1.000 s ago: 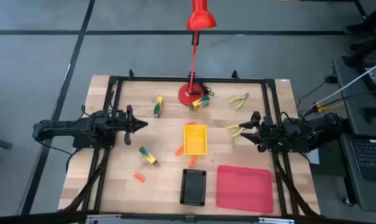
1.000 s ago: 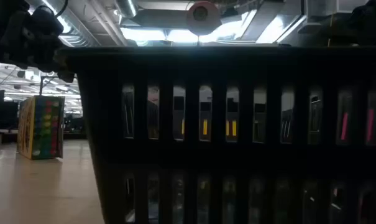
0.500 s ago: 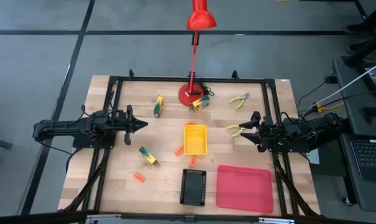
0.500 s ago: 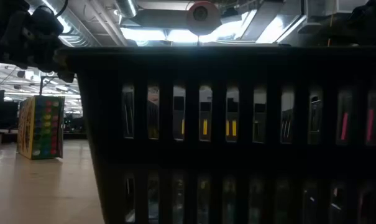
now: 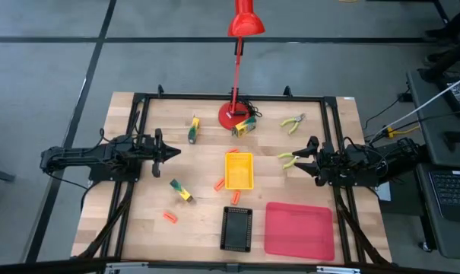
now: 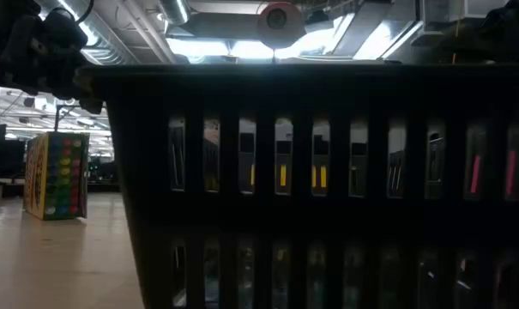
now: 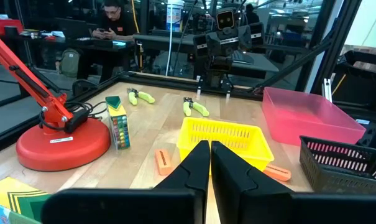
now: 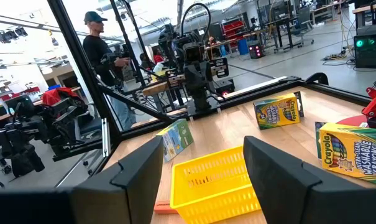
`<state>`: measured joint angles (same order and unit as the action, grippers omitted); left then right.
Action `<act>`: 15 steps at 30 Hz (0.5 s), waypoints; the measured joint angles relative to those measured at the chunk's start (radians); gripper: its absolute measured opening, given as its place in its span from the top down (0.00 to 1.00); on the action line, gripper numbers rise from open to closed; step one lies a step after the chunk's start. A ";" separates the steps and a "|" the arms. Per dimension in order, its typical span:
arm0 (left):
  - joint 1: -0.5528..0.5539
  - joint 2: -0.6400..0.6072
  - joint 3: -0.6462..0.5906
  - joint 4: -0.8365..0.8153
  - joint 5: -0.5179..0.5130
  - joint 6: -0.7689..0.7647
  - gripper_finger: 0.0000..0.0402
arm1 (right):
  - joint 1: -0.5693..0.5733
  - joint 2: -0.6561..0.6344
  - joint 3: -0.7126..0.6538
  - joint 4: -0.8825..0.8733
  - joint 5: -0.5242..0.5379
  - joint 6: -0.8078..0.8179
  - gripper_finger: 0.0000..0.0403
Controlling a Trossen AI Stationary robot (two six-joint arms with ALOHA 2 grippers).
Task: Pick & Place School Supplies
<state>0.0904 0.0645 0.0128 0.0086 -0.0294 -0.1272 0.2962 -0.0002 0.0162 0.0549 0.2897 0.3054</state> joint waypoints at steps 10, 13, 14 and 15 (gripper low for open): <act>0.000 0.000 0.000 0.000 0.000 0.000 0.97 | 0.000 0.000 0.000 0.016 0.090 0.050 0.44; 0.000 0.000 0.000 0.000 0.000 0.000 0.97 | 0.000 0.000 0.000 0.013 0.114 0.283 0.44; 0.000 0.000 0.000 0.000 0.000 0.000 0.97 | 0.000 0.000 0.000 0.012 0.109 0.370 0.44; 0.000 0.000 0.000 0.000 0.000 0.000 0.97 | 0.000 0.000 0.000 0.010 0.092 0.451 0.44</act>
<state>0.0904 0.0644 0.0129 0.0086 -0.0293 -0.1272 0.2958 -0.0002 0.0161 0.0654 0.3818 0.7560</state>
